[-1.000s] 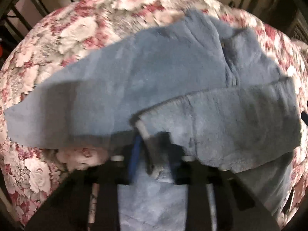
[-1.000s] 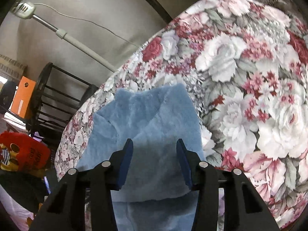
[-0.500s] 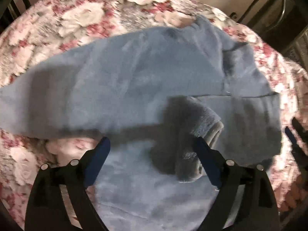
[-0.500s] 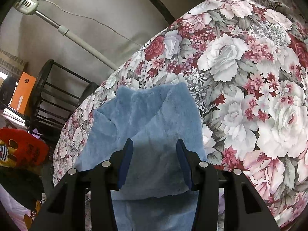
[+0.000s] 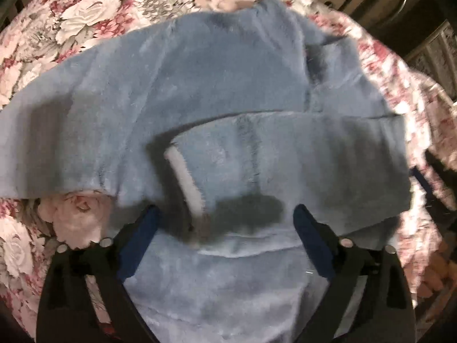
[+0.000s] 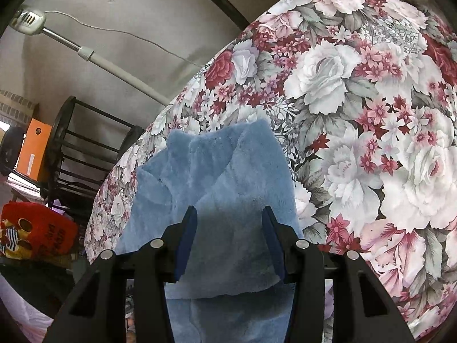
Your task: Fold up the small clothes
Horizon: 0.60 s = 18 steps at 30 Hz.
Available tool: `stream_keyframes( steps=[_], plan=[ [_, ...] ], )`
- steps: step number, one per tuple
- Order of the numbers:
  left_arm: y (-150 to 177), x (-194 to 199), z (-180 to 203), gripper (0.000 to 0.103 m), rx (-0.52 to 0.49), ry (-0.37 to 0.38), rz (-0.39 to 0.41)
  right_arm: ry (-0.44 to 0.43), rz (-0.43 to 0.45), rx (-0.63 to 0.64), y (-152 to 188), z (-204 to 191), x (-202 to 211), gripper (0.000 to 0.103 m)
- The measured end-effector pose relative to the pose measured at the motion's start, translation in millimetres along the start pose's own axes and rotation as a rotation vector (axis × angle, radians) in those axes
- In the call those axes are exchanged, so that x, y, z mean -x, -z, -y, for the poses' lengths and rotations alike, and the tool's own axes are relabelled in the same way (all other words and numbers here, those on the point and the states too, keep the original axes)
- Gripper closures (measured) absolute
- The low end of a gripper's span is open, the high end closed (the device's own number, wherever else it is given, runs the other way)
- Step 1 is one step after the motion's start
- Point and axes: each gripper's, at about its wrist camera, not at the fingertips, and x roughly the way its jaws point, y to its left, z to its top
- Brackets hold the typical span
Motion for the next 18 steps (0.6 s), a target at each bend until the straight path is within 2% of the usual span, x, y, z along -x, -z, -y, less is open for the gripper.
stream_keyframes(
  steps=[1, 3, 4, 5, 10, 11, 13, 15, 18],
  plan=[
    [0, -4, -1, 0.038, 0.002, -0.015, -0.004, -0.001, 0.003, 0.006, 0, -1, 1, 0.055],
    [-1, -5, -3, 0.058, 0.02, -0.003, 0.006, -0.004, 0.009, 0.02, 0, -4, 1, 0.055],
    [-2, -1, -4, 0.08, 0.022, -0.002, 0.023, -0.004, 0.012, 0.028, 0, -7, 1, 0.055],
    [-3, 3, -5, 0.093, 0.017, -0.015, 0.039, -0.004, 0.014, 0.037, 0, -8, 1, 0.056],
    [-11, 37, -13, 0.093, 0.036, -0.072, 0.189, 0.007, 0.033, 0.105, 0, -23, 1, 0.064],
    [-15, 39, -15, 0.093, 0.04, -0.087, 0.19, 0.018, 0.033, 0.135, 1, -28, -1, 0.064],
    [-15, 33, -15, 0.093, 0.062, -0.107, 0.158, 0.034, 0.025, 0.17, 4, -35, -5, 0.065],
    [-16, 15, -18, 0.093, 0.079, -0.119, 0.09, 0.047, -0.006, 0.192, 9, -38, -15, 0.065],
    [-15, -5, -12, 0.09, 0.034, -0.174, 0.045, 0.177, -0.136, 0.231, 17, -29, -52, 0.068]
  ],
)
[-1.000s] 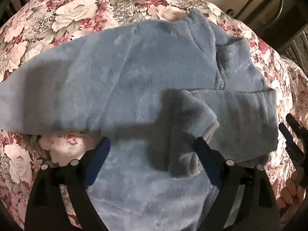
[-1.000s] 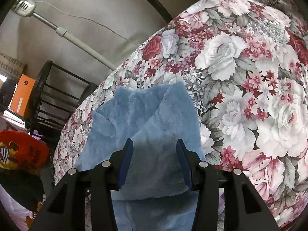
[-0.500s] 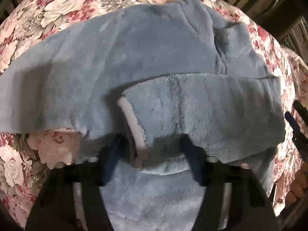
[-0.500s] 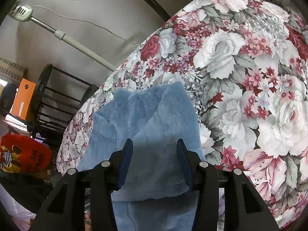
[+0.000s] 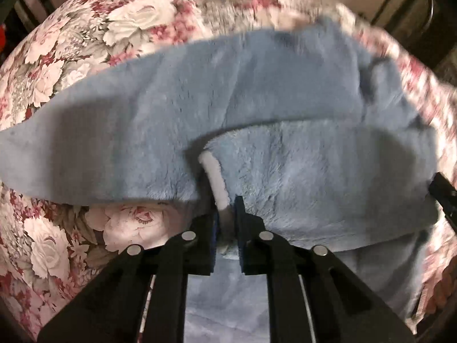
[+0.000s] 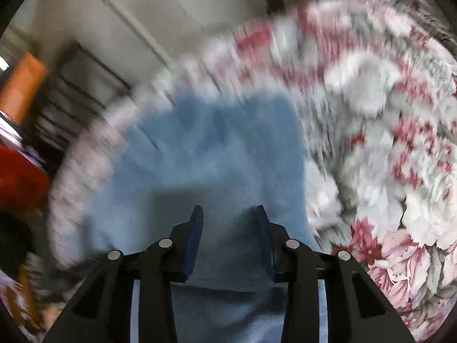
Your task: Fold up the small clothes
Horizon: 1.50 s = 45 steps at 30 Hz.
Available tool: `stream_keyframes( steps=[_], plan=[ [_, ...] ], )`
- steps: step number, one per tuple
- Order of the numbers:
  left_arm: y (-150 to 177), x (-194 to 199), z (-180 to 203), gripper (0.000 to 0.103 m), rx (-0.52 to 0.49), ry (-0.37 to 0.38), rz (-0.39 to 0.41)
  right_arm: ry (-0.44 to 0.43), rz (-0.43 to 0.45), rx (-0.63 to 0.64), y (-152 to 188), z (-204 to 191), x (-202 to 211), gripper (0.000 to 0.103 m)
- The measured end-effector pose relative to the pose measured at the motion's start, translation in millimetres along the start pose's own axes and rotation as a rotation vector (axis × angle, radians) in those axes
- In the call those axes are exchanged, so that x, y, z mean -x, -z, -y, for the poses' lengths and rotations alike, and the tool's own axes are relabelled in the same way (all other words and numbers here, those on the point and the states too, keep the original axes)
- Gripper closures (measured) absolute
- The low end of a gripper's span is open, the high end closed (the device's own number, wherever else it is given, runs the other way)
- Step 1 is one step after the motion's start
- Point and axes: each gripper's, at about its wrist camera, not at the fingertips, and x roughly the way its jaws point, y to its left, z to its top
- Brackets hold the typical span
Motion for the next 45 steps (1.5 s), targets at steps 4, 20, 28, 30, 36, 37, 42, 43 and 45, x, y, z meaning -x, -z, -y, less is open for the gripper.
stream_keyframes(
  steps=[4, 20, 28, 30, 36, 37, 42, 43, 45],
  plan=[
    [-3, -4, 19, 0.089, -0.061, -0.069, 0.019, -0.018, -0.023, -0.11, 0, 26, -14, 0.087],
    [12, -6, 9, 0.087, 0.012, -0.073, -0.052, 0.082, 0.096, -0.028, -61, 18, -9, 0.084],
    [35, 8, -14, 0.082, -0.012, -0.072, -0.072, 0.109, -0.014, 0.021, 15, 16, 4, 0.076],
    [35, 2, -14, 0.081, -0.019, -0.075, -0.082, 0.148, -0.017, 0.063, 24, 18, -6, 0.079],
    [34, 26, -31, 0.076, 0.053, -0.007, -0.049, 0.114, 0.122, 0.044, 34, -13, 40, 0.073],
    [33, 29, -40, 0.071, 0.071, -0.004, -0.031, 0.108, 0.108, 0.049, 35, -16, 36, 0.066],
    [30, 20, -66, 0.058, 0.114, -0.106, -0.037, 0.159, -0.058, 0.108, 35, -35, -24, 0.054],
    [31, 10, -72, 0.058, 0.127, -0.114, -0.076, 0.17, -0.046, 0.107, 35, -38, -23, 0.054],
    [33, 0, -86, 0.057, 0.194, -0.046, -0.129, 0.12, 0.011, 0.113, 28, -51, -6, 0.054]
  ],
)
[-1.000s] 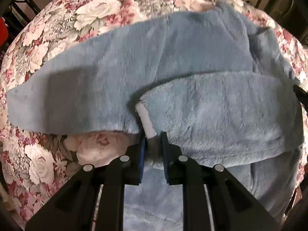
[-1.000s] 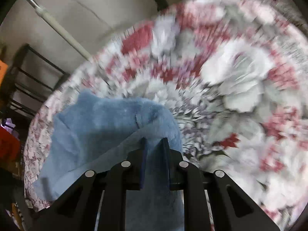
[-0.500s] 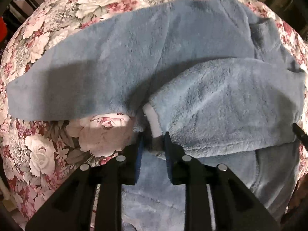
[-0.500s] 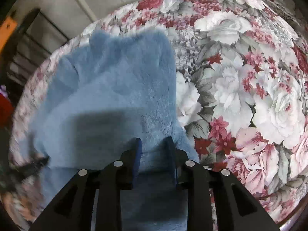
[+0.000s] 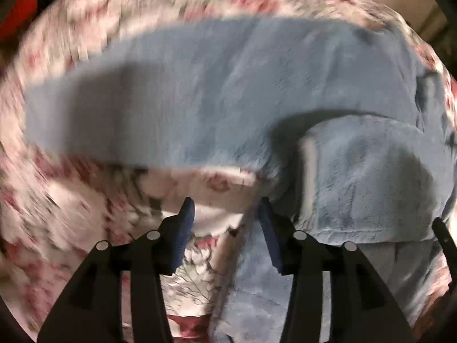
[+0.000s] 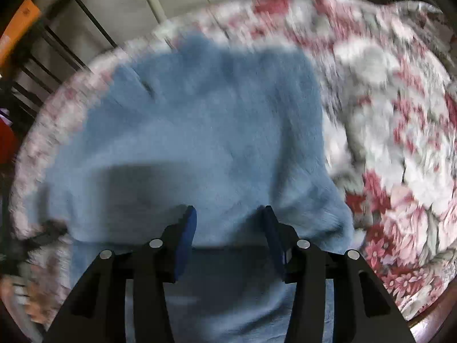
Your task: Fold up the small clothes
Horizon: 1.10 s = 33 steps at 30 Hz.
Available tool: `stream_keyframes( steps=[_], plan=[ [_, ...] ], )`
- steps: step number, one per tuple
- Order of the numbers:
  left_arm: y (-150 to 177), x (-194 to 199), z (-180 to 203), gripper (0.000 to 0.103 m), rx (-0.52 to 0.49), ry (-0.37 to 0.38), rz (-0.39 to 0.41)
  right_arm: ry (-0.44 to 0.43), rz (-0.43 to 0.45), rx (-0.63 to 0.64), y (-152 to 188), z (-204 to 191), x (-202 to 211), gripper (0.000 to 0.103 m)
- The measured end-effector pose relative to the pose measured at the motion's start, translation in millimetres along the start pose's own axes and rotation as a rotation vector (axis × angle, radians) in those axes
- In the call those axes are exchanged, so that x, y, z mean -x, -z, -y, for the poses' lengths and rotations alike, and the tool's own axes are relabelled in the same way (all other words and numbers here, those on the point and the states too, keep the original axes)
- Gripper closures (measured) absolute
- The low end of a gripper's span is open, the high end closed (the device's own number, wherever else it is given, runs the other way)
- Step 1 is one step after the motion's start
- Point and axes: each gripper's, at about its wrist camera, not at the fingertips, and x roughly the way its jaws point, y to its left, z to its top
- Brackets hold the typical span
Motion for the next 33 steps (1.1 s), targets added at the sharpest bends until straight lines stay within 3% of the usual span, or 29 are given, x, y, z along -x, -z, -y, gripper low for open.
stream_keyframes(
  steps=[3, 5, 8, 11, 14, 17, 21, 24, 27, 30, 32, 33],
  plan=[
    [-5, 9, -10, 0.055, 0.0, 0.025, 0.023, -0.04, 0.085, 0.057, -11, -23, 19, 0.045],
    [-7, 15, -22, 0.041, 0.008, 0.03, 0.052, -0.061, 0.056, 0.079, -11, -32, 8, 0.033],
    [-13, 20, -50, 0.037, 0.041, 0.042, 0.067, -0.05, -0.113, 0.063, 2, -39, -41, 0.033],
    [-23, 23, -108, 0.033, 0.121, 0.1, 0.089, -0.053, -0.072, 0.038, 7, -32, -36, 0.034],
    [-27, 26, -160, 0.032, 0.212, 0.148, 0.134, -0.151, -0.008, -0.026, -5, -26, -16, 0.034],
    [-28, 17, -209, 0.032, 0.331, 0.21, 0.137, -0.156, 0.036, -0.063, -8, -25, -11, 0.034],
    [-15, 9, -223, 0.034, 0.426, 0.3, 0.121, -0.159, 0.033, -0.076, -9, -19, -13, 0.034],
    [-17, 13, -226, 0.036, 0.462, 0.312, 0.152, -0.162, 0.035, -0.065, -12, -16, -19, 0.034],
    [-22, 21, -228, 0.045, 0.499, 0.292, 0.181, -0.167, 0.045, -0.063, -8, -23, -12, 0.034],
    [-25, 23, -233, 0.065, 0.518, 0.269, 0.175, -0.173, 0.051, -0.068, -10, -21, -8, 0.034],
    [-24, 24, -232, 0.085, 0.52, 0.24, 0.168, -0.178, 0.055, -0.075, -11, -18, -4, 0.034],
    [-24, 25, -229, 0.088, 0.517, 0.231, 0.169, -0.182, 0.058, -0.077, -11, -18, -2, 0.034]
  ],
)
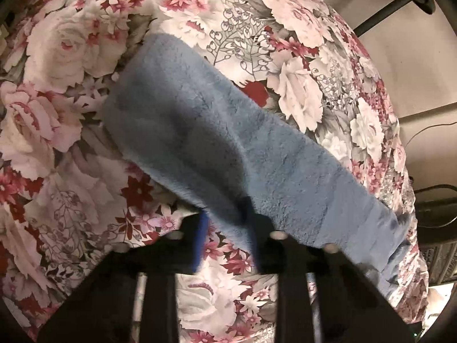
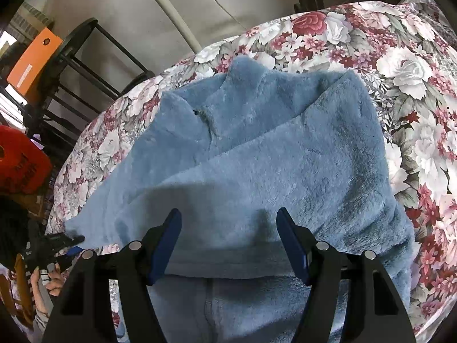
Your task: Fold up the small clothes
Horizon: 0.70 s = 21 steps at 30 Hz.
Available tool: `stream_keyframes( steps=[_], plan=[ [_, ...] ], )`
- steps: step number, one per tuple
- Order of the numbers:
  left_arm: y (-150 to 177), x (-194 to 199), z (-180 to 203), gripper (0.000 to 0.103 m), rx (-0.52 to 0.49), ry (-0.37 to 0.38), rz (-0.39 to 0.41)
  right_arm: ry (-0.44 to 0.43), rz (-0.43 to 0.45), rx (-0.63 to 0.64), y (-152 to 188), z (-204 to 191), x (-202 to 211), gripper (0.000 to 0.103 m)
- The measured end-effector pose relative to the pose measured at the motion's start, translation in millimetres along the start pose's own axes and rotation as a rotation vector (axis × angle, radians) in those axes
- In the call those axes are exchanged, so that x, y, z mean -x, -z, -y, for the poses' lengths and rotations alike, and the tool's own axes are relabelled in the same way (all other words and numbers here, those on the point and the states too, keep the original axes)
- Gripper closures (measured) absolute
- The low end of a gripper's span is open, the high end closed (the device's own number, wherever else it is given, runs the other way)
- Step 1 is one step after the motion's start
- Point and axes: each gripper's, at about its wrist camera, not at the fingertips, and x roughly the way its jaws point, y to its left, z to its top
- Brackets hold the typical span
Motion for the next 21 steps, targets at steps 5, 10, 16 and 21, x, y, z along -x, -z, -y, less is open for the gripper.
stream_keyframes(
  steps=[5, 10, 16, 21],
  plan=[
    [12, 29, 38, 0.093, -0.152, -0.1, 0.111, -0.011, 0.015, -0.003, -2, -2, 8, 0.034],
    [35, 57, 90, 0.093, -0.317, -0.111, 0.198, -0.017, 0.026, -0.003, -4, -4, 18, 0.034],
    [60, 64, 135, 0.093, -0.407, -0.069, 0.198, -0.031, 0.05, -0.007, -6, -3, 36, 0.034],
    [82, 63, 173, 0.093, -0.458, -0.029, 0.185, -0.037, 0.072, -0.028, -8, 8, 57, 0.034]
  ],
)
